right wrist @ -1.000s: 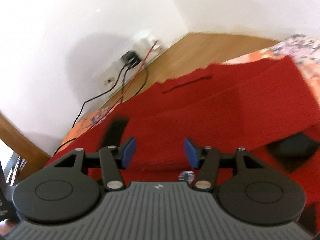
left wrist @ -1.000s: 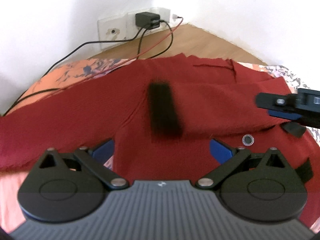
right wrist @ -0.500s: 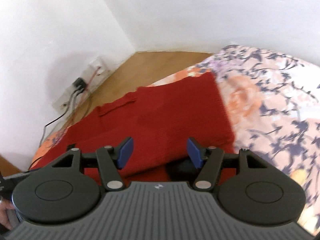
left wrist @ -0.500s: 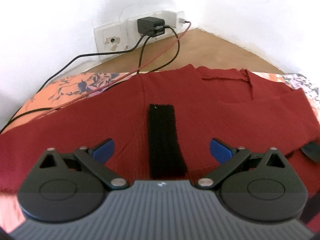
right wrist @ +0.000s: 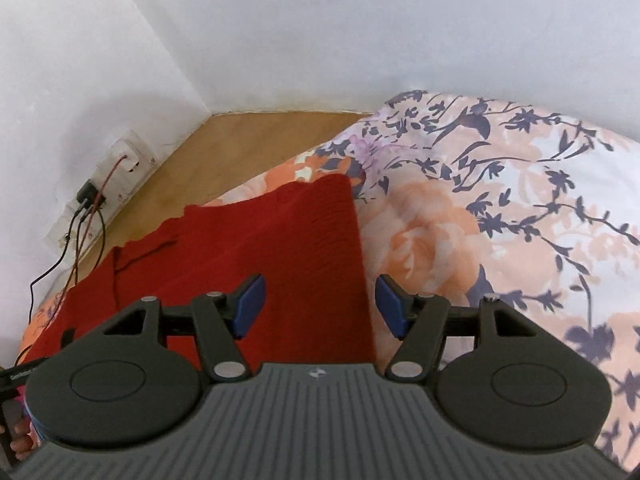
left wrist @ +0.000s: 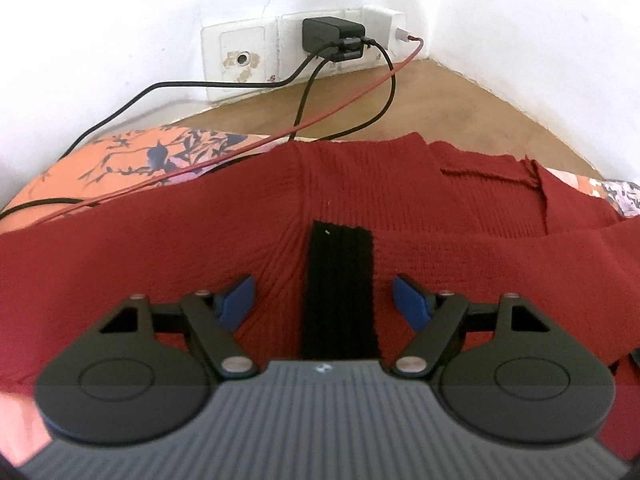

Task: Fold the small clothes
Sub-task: 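Grasp the other black sleeve cuff with the left gripper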

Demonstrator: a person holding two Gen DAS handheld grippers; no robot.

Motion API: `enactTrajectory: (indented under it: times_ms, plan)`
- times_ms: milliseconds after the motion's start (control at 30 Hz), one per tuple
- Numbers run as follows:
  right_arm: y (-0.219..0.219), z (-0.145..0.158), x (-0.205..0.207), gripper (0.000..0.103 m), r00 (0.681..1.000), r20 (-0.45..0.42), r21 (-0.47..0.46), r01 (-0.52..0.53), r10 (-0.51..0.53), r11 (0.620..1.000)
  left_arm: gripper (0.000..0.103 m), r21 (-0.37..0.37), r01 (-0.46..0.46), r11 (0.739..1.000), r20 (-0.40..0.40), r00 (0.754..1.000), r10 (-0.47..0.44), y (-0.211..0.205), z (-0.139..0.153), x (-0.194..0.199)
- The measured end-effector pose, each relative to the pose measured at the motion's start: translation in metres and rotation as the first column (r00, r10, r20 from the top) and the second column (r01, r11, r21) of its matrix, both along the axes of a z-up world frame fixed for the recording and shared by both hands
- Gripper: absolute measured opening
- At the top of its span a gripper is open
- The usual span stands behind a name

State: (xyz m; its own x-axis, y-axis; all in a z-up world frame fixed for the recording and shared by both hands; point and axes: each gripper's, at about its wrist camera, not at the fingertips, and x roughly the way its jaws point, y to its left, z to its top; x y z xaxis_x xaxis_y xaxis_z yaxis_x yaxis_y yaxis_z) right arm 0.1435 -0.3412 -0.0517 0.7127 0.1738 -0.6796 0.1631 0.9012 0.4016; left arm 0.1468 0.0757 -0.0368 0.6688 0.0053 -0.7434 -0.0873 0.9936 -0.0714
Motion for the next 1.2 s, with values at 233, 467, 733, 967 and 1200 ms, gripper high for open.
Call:
enactTrajectory:
  times_ms: [233, 467, 733, 967, 1200]
  plan:
    - [0.004, -0.006, 0.011, 0.068, 1.000, 0.013, -0.002, -0.017, 0.017, 1.000, 0.005, 0.019, 0.000, 1.000, 0.054, 0.999, -0.001, -0.002, 0.007, 0.000]
    - [0.007, -0.002, 0.016, 0.044, 0.998, 0.067, -0.010, -0.005, 0.006, 1.000, 0.004, -0.009, -0.022, 1.000, 0.140, 0.990, 0.023, 0.004, 0.027, 0.004]
    - [0.017, 0.000, 0.017, 0.015, 0.995, 0.095, -0.140, 0.010, 0.003, 0.990, 0.005, 0.025, -0.009, 1.000, 0.057, 0.998, 0.008, 0.004, 0.002, 0.022]
    - [0.021, -0.008, 0.022, 0.038, 0.999, 0.047, -0.199, 0.015, -0.005, 0.980, 0.010, 0.036, -0.003, 0.999, 0.063, 0.998, 0.001, 0.001, -0.001, 0.016]
    - [0.021, 0.018, -0.003, 0.060, 0.998, 0.067, -0.108, 0.023, -0.016, 0.994, 0.047, -0.044, -0.026, 0.999, 0.038, 0.999, 0.027, 0.014, 0.021, -0.006]
